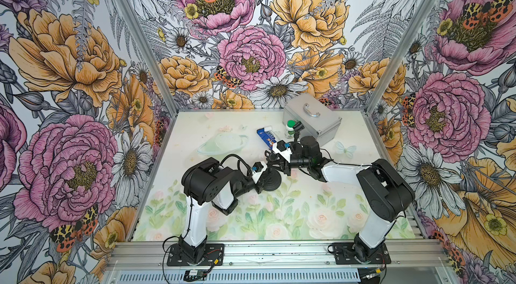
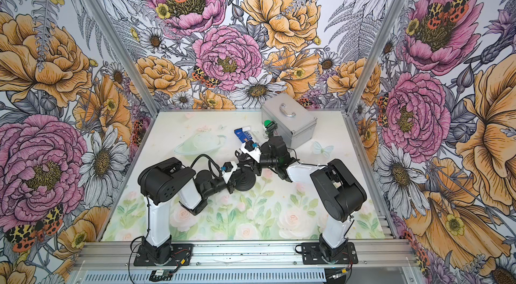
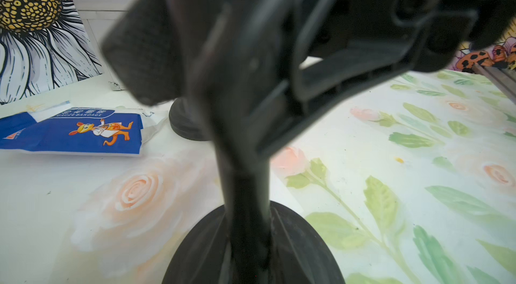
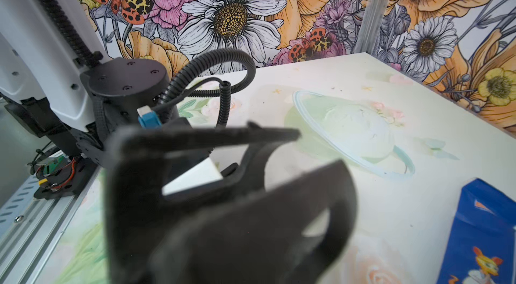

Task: Assemble a microphone stand
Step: Screw the microphone stand pole into the microphone stand base.

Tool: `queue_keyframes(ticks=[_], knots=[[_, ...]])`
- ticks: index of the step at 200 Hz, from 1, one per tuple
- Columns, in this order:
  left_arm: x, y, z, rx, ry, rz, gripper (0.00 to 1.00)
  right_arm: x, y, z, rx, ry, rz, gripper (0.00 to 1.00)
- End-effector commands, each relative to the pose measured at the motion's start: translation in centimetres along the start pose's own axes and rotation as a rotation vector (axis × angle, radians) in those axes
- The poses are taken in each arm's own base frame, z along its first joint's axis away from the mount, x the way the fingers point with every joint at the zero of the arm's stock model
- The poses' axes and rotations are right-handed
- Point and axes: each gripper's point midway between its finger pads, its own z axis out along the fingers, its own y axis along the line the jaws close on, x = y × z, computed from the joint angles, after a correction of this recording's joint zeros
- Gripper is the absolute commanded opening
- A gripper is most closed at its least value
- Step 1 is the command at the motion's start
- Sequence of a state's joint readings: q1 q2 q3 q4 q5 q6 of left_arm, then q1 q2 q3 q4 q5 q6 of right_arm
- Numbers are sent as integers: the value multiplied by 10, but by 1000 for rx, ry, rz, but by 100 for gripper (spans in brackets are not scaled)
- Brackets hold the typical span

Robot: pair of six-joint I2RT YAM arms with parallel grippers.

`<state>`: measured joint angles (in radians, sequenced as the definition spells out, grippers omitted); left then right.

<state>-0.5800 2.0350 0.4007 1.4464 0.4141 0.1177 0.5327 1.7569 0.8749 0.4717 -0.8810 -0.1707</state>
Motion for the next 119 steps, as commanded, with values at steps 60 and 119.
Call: queue_keyframes(ticks=[60, 119], knots=[[16, 7, -3, -40, 53, 7, 20, 20, -37, -56, 1242, -165, 134, 0], [16, 7, -4, -42, 54, 6, 20, 16, -19, -23, 1065, -53, 7, 31]])
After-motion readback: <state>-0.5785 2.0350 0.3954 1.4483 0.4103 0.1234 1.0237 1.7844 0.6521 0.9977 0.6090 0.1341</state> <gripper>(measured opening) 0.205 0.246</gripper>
